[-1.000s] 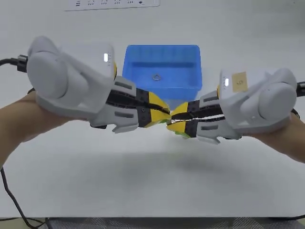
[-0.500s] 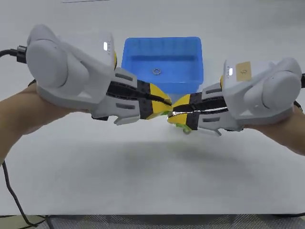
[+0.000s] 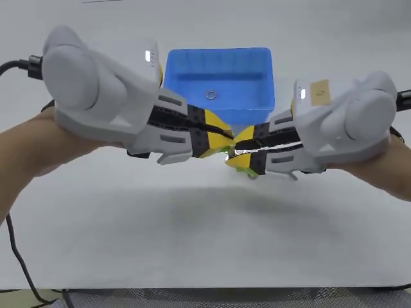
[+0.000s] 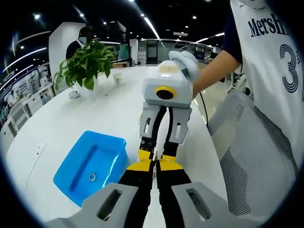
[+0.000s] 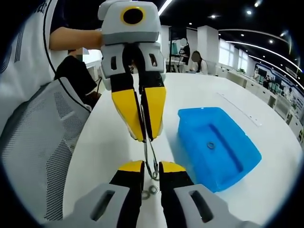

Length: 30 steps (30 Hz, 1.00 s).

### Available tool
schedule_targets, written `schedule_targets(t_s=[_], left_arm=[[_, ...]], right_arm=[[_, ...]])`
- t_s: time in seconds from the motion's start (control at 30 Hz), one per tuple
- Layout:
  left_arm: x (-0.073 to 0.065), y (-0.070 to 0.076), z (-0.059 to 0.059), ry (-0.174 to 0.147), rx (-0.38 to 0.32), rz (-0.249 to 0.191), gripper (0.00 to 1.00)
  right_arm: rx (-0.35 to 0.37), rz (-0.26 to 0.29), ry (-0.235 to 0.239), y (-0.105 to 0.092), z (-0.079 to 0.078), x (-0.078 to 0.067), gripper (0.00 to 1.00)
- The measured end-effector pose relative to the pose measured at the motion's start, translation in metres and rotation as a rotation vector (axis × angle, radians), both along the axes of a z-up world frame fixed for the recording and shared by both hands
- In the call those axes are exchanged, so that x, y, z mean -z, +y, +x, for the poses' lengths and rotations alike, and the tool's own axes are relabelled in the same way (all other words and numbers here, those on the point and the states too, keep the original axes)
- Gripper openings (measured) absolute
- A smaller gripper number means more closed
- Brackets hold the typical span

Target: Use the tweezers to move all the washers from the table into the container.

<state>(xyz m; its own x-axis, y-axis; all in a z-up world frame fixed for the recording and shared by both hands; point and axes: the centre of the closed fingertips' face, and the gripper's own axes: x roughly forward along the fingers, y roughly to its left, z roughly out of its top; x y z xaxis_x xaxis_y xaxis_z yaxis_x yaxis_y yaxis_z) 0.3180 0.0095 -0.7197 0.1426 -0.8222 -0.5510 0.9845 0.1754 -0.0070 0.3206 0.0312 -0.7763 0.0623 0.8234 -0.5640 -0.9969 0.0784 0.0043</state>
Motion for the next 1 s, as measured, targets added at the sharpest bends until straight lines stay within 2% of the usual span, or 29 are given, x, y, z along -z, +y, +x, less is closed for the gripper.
schedule_targets(t_s=[0.23, 0.47, 0.63, 0.77, 1.0], left_arm=[[0.001, -0.001, 0.001, 0.011, -0.005, 0.004, 0.06], [0.001, -0.002, 0.0, 0.017, -0.005, 0.005, 0.06], [-0.001, -0.002, -0.004, 0.025, -0.001, 0.006, 0.06], [-0.008, 0.0, -0.007, 0.022, -0.001, -0.003, 0.06], [-0.029, 0.004, -0.005, -0.016, -0.004, -0.02, 0.06]], right_arm=[[-0.035, -0.002, -0.014, 0.001, -0.002, -0.001, 0.1], [-0.031, 0.001, -0.011, 0.001, -0.003, -0.001, 0.1], [-0.041, -0.001, -0.01, 0.002, -0.01, -0.003, 0.1], [-0.042, 0.009, 0.0, 0.003, -0.011, -0.01, 0.1], [-0.056, 0.018, -0.046, 0.008, -0.007, -0.031, 0.1]])
